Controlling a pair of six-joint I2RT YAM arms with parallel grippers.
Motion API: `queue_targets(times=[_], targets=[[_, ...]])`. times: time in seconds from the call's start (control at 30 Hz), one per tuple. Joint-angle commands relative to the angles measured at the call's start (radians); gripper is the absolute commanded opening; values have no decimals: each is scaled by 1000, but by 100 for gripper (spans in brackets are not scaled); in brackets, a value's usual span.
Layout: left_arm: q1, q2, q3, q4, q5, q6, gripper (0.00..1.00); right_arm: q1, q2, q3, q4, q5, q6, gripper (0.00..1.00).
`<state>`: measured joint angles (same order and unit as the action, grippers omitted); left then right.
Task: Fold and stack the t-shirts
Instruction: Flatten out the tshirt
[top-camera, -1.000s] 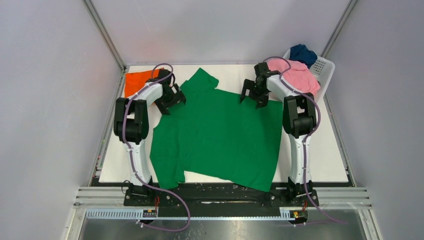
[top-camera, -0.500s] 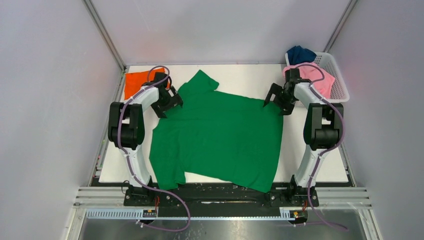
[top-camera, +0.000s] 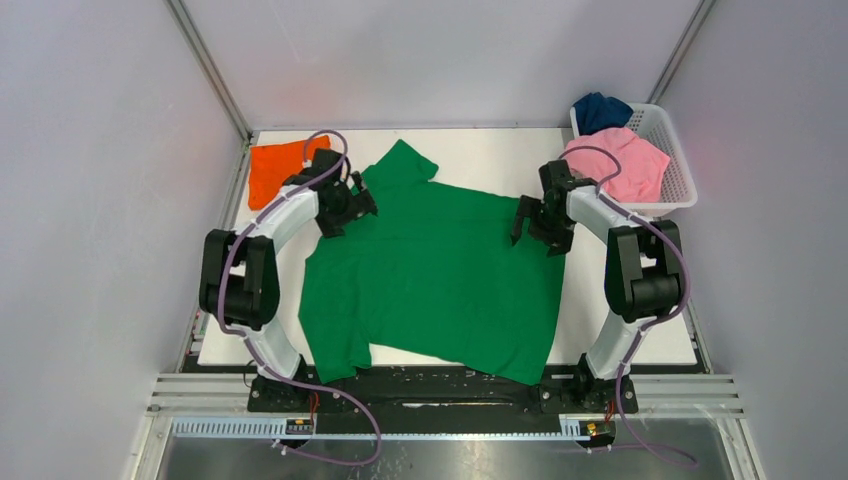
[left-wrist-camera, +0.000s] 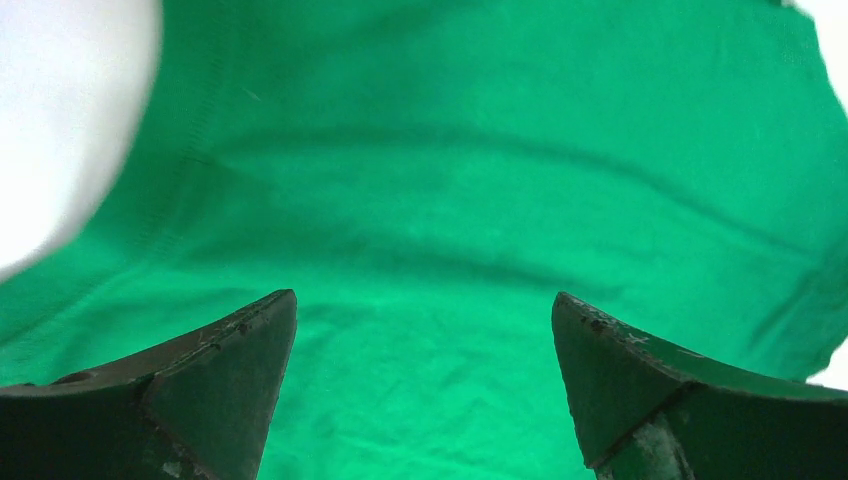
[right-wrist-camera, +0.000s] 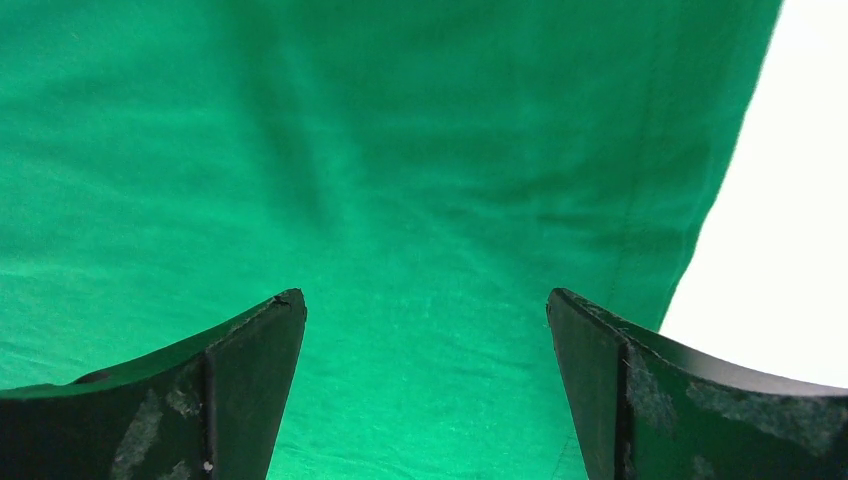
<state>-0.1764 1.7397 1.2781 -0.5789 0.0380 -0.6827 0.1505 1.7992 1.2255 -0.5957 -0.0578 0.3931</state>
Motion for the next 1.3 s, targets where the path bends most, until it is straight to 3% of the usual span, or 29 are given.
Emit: queue_targets(times=[0.0,0.3,0.57,0.67,0.77,0.83,0.93,1.07,1.27], targets=[[-72,13,-12,69,97,18,99,30,33,9,-24,48,16,99],[-108,294,173,37,149,-16,99,14,208,278,-136,86,-34,99],[-108,430,372,0,152,-57,99,-29,415,603,-174,-74,-169,98],[-109,449,411,-9,154,-61,99,-42,505,778,-252,-209,-312,99],[-109,442,417,-6,154,-55,99,-44,538,837,-356,-427,-622,100],[-107,441,413,-4,155,-52,99,-42,528,842,-421,-474,-800,99],[-107,439,409,-15,149,-45,99,-39,480,807,-482,-392,-981,100],[-103,424,390,-12,149,-35,99,-39,445,748,-590,-421,-1212,99],[-95,390,357,-15,134,-21,99,-35,508,747,-583,-140,-1228,99]])
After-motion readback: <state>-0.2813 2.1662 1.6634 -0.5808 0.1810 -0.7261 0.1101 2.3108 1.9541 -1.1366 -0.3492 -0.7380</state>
